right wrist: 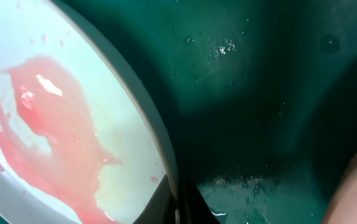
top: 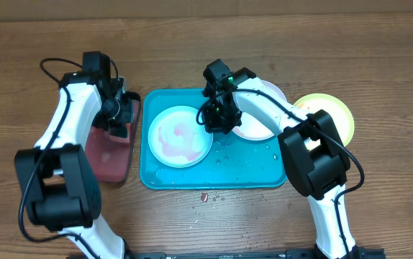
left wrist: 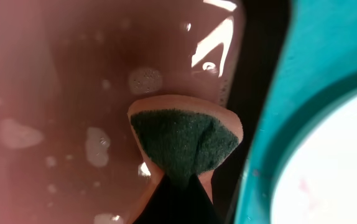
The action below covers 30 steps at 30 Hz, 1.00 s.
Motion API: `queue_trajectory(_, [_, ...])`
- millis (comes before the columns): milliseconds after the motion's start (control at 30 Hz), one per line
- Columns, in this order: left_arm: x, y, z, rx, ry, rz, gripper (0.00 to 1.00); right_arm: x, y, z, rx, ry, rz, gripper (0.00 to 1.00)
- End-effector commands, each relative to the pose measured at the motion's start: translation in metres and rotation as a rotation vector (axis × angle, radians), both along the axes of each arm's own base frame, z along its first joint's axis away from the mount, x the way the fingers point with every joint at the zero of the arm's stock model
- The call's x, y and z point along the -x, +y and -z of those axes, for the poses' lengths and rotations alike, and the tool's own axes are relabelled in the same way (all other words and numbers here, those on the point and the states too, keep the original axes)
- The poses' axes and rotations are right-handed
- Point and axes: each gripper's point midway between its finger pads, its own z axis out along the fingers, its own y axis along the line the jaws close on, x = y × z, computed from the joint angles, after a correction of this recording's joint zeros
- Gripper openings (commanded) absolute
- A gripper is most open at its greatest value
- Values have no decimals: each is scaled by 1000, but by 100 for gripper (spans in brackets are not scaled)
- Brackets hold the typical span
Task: Clean dirty plates on tray and stack at the side
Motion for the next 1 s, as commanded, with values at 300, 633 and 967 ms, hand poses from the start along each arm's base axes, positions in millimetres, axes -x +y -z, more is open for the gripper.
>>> queue_trajectory(300, [3,14,19,-54,59,8,57,-50,-27,-101,142,-344,54,4])
queue_trajectory(633, [-5,20,18,-44,24,-129,63,-64,-60,-160,395,-631,78,4])
queue_trajectory(967, [-41,55,11,-28,-147,-332,6,-59,-43,-186,551,-826,61,4])
